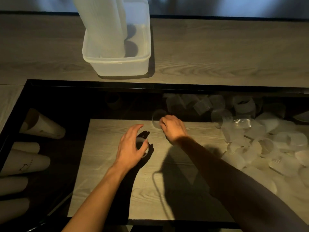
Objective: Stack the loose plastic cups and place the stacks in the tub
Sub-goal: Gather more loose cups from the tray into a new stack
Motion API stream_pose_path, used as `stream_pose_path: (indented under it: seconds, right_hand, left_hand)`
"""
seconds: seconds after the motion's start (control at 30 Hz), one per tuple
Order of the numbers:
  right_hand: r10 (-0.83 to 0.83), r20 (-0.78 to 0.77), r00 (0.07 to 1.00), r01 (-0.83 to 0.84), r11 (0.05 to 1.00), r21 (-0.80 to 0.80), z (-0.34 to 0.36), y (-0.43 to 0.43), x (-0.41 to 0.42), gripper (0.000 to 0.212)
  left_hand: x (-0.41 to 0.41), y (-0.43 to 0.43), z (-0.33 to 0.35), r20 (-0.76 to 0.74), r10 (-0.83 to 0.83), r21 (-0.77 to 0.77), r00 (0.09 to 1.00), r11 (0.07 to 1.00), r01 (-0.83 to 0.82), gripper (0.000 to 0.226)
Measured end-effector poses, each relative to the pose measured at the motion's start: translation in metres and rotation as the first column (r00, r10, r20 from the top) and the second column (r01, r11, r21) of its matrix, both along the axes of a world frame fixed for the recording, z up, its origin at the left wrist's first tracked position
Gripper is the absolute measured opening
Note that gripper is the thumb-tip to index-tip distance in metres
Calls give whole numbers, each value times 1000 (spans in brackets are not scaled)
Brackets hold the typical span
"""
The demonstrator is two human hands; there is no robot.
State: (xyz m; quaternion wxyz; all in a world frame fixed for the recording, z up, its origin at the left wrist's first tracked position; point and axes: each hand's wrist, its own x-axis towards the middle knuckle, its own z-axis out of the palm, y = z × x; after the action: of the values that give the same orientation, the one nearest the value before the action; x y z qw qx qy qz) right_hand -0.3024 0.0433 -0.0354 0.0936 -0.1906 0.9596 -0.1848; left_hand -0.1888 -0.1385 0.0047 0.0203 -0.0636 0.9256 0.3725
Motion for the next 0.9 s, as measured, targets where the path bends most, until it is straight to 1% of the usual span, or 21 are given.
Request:
stream_pose_path:
  seconds: [0.07, 0.17, 0.27, 0.37, 0.47, 0.5, 0.57, 0.6, 0.67, 0.73, 0.77, 0.8, 0.87, 0.9]
  right_hand:
    - [25, -11, 1000, -25, 999, -31, 1, 12, 8, 21]
    - [110, -37, 993, -112, 992, -65, -5, 30, 25, 21]
    - [142, -122, 982, -156, 981, -114, -13, 47, 38, 21]
    - [155, -155, 976, -186, 960, -210, -14, 59, 48, 19]
    - [62, -188, 980, -116, 950, -290, -9, 71, 51, 19]
    - [-6, -216, 976, -62, 950, -306, -8, 77, 48, 20]
    - [-185, -236, 954, 106, 944, -312, -2, 92, 36, 26]
    - [-259, -195, 946, 203, 943, -265, 2, 98, 29, 32]
    - [-356, -70, 932, 350, 933, -77, 13, 111, 9, 39]
    - [-404, 11, 915, 397, 903, 164, 21, 119, -10, 33]
    - [-414, 26, 910, 399, 890, 223, 21, 122, -19, 32]
    - [-415, 44, 909, 394, 888, 236, 18, 126, -26, 38]
    - [-386, 84, 918, 359, 904, 230, 8, 133, -39, 74]
    - [-356, 94, 930, 321, 909, 264, 3, 136, -44, 83]
  left_hand:
    - [-15, 13, 6, 6, -43, -48, 999, 998, 43, 56]
    - [-34, 33, 6, 30, -163, -164, 986, 972, 166, 56]
    - [-46, 55, 0, 140, -277, -268, 951, 914, 305, 62]
    - [-48, 73, -8, 220, -363, -337, 905, 843, 420, 55]
    - [-46, 84, -15, 241, -359, -372, 902, 824, 428, 50]
    - [-45, 87, -16, 250, -347, -384, 904, 822, 421, 53]
    - [-46, 93, -18, 273, -333, -404, 902, 812, 422, 61]
    - [-46, 95, -18, 286, -330, -410, 900, 807, 426, 65]
    - [-48, 101, -19, 298, -317, -418, 900, 805, 422, 71]
    - [-50, 105, -20, 294, -291, -414, 911, 820, 395, 74]
    - [-51, 107, -21, 285, -281, -415, 916, 826, 382, 74]
    - [-53, 108, -22, 269, -277, -419, 923, 829, 371, 73]
    - [-55, 113, -23, 232, -276, -419, 933, 837, 351, 70]
    - [-57, 115, -24, 215, -275, -420, 937, 840, 343, 68]
